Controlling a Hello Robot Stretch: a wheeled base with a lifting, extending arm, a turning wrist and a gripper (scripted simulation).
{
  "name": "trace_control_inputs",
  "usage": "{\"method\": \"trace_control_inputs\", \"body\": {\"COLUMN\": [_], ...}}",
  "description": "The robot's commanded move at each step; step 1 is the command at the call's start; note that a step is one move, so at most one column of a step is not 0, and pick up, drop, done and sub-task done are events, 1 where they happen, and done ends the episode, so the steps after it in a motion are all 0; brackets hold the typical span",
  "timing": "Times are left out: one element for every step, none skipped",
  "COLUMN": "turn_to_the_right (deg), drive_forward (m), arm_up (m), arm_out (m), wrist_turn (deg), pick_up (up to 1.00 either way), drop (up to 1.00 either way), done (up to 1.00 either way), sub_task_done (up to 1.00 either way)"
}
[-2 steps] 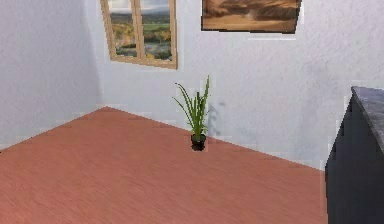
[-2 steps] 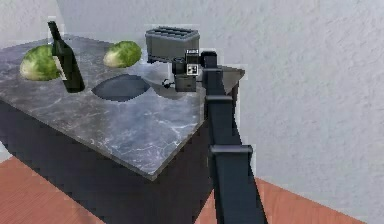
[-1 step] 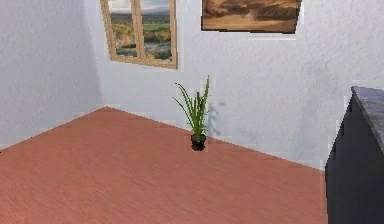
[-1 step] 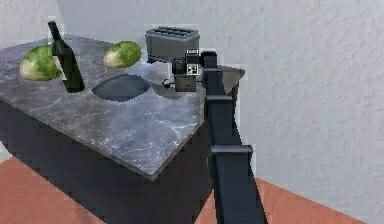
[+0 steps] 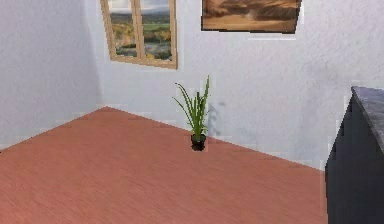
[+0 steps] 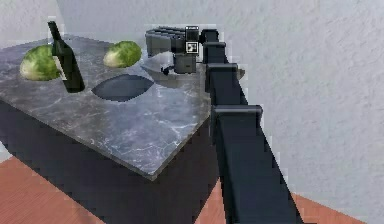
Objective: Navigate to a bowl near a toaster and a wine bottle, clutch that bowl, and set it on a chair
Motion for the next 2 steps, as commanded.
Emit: {"method": "trace_control_inputs", "body": {"turn_to_the_right": [0.0,0.0], "drive_forward": [0.0,0.0], "arm_up": [0.0,0.0], "arm_out": [0.0,0.0], "wrist_turn": [-45.0,-45.0], "pick_up": [0.0,0.0], "drop": [0.0,0.0], "done": [0.0,0.0], "sub_task_done": [0.0,0.0]}}
